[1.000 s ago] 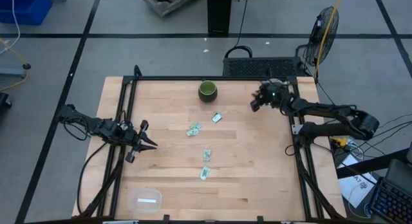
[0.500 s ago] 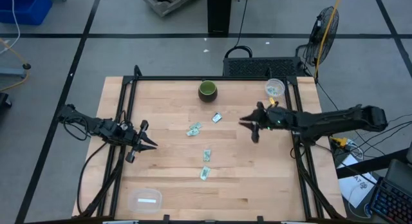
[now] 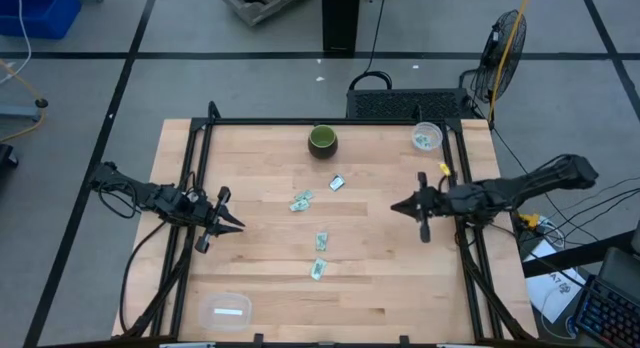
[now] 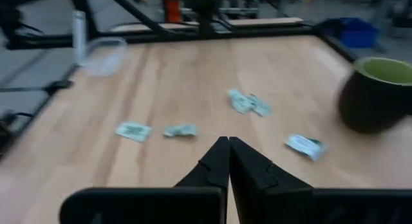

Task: Pick and place items into bin
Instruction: Put the stevia packet into the bottom transparent bin

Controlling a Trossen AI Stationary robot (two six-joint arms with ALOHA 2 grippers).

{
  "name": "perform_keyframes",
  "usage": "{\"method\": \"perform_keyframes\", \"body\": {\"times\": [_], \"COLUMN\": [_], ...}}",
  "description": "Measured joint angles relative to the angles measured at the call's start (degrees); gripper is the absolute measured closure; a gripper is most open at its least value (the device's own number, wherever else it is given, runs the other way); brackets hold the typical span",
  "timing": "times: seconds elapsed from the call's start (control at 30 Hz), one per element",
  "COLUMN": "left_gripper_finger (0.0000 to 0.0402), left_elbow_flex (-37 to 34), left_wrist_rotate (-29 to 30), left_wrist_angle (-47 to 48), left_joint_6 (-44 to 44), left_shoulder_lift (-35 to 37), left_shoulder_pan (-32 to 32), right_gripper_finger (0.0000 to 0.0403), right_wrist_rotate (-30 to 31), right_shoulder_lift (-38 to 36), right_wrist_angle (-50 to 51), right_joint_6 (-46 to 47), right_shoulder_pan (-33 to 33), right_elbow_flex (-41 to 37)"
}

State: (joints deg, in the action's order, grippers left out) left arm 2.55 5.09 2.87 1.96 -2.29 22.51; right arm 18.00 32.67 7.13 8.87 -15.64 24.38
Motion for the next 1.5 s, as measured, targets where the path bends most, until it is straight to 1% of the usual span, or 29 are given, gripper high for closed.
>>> {"method": "perform_keyframes", "body": {"times": [0.07, 0.1, 0.3, 0.53, 0.63, 0.8, 0.83, 0.9, 1.03, 1.13, 1.2, 1.33, 1.4, 1.5], "left_gripper_finger": [0.0339, 0.0339, 0.0339, 0.0339, 0.0339, 0.0339, 0.0339, 0.0339, 0.0339, 0.0339, 0.0339, 0.0339, 0.0339, 0.0339], "left_elbow_flex": [0.0, 0.0, 0.0, 0.0, 0.0, 0.0, 0.0, 0.0, 0.0, 0.0, 0.0, 0.0, 0.0, 0.0], "left_wrist_rotate": [0.0, 0.0, 0.0, 0.0, 0.0, 0.0, 0.0, 0.0, 0.0, 0.0, 0.0, 0.0, 0.0, 0.0], "left_wrist_angle": [0.0, 0.0, 0.0, 0.0, 0.0, 0.0, 0.0, 0.0, 0.0, 0.0, 0.0, 0.0, 0.0, 0.0], "left_joint_6": [0.0, 0.0, 0.0, 0.0, 0.0, 0.0, 0.0, 0.0, 0.0, 0.0, 0.0, 0.0, 0.0, 0.0], "left_shoulder_lift": [0.0, 0.0, 0.0, 0.0, 0.0, 0.0, 0.0, 0.0, 0.0, 0.0, 0.0, 0.0, 0.0, 0.0], "left_shoulder_pan": [0.0, 0.0, 0.0, 0.0, 0.0, 0.0, 0.0, 0.0, 0.0, 0.0, 0.0, 0.0, 0.0, 0.0], "right_gripper_finger": [0.0402, 0.0402, 0.0402, 0.0402, 0.0402, 0.0403, 0.0403, 0.0403, 0.0403, 0.0403, 0.0403, 0.0403, 0.0403, 0.0403], "right_wrist_rotate": [3.1, 3.6, 1.5, 1.4, 1.3, -0.4, -1.4, -3.1, -3.1, -3.2, -3.3, -3.0, -2.3, 2.3], "right_shoulder_lift": [-2.3, -3.3, -9.9, -19.1, -23.7, -29.5, -30.3, -31.1, -31.5, -31.5, -31.5, -31.5, -31.5, -31.5], "right_wrist_angle": [3.0, 4.0, 7.0, 13.9, 12.9, 2.7, 1.9, 1.3, -0.7, -4.8, -6.5, -6.7, -7.2, -8.2], "right_joint_6": [0.0, -0.2, -2.0, -3.2, -4.4, -4.0, -4.4, -5.2, -5.3, -5.3, -5.9, -7.3, -8.9, -9.5], "right_shoulder_pan": [-1.5, -2.1, -4.8, -5.5, -5.5, -5.5, -5.5, -5.5, -5.4, -5.4, -5.4, -5.4, -5.4, -5.4], "right_elbow_flex": [0.0, 0.0, 0.0, -0.3, -2.8, -7.4, -8.5, -10.8, -15.0, -17.7, -18.5, -18.7, -18.7, -18.7]}}
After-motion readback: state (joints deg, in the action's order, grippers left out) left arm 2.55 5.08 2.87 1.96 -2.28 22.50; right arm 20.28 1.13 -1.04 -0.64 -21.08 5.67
